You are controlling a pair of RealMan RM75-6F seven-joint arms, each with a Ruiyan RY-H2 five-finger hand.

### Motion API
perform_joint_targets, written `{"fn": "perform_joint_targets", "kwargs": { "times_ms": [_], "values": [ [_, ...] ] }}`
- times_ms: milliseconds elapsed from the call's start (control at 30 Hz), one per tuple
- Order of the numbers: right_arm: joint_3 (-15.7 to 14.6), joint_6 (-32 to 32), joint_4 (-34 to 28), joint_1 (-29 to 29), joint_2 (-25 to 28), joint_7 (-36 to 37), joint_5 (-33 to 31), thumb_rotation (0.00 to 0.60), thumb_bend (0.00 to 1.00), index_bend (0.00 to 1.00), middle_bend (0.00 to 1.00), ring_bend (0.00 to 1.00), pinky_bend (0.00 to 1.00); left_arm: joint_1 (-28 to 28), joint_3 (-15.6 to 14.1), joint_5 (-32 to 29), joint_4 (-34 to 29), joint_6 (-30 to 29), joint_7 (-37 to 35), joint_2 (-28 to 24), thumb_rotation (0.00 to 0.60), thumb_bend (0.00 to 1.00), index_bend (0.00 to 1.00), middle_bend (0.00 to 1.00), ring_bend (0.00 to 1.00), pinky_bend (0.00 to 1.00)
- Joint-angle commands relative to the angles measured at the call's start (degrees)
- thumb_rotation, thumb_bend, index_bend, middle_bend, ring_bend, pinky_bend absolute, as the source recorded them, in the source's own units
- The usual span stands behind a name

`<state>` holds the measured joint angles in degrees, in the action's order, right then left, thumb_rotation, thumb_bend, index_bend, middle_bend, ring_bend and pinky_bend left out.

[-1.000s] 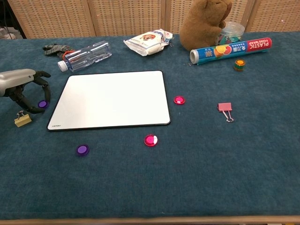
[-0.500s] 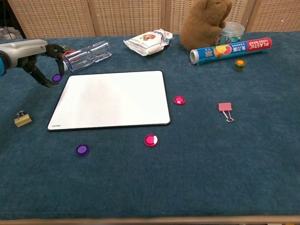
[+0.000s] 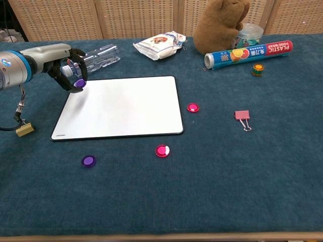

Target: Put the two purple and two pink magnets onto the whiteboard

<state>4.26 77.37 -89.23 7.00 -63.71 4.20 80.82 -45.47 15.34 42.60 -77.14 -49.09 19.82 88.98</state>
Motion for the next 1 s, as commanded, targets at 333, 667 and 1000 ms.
{"fn": "perform_joint_targets", "kwargs": {
  "times_ms": [333,667,1000],
  "values": [
    [-0.1,-0.2,-0.1,0.1,0.0,-0.1,0.0,0.600,0.00,0.00,0.00,0.00,0.00,-0.5,-2.3,-2.5,2.2,1.1,1.1,1.3,0.600,0.31,0.48,0.00,0.00,0.00],
    [-0.2,-0.2,-0.2,0.0,0.0,-0.2,0.0,0.600,0.00,0.00,0.00,0.00,0.00,0.3,-2.3,-1.0,1.9,0.7,-1.5,0.8,0.600,0.30,0.34,0.00,0.00,0.00],
    [-0.3,-0.5,-0.4,0.1,0.1,-0.2,0.0,0.600,0.00,0.00,0.00,0.00,0.00,5.5,-7.2,21.3,-8.1,-2.9,-12.0,-6.9,0.600,0.30,0.34,0.00,0.00,0.00]
  ]
}}
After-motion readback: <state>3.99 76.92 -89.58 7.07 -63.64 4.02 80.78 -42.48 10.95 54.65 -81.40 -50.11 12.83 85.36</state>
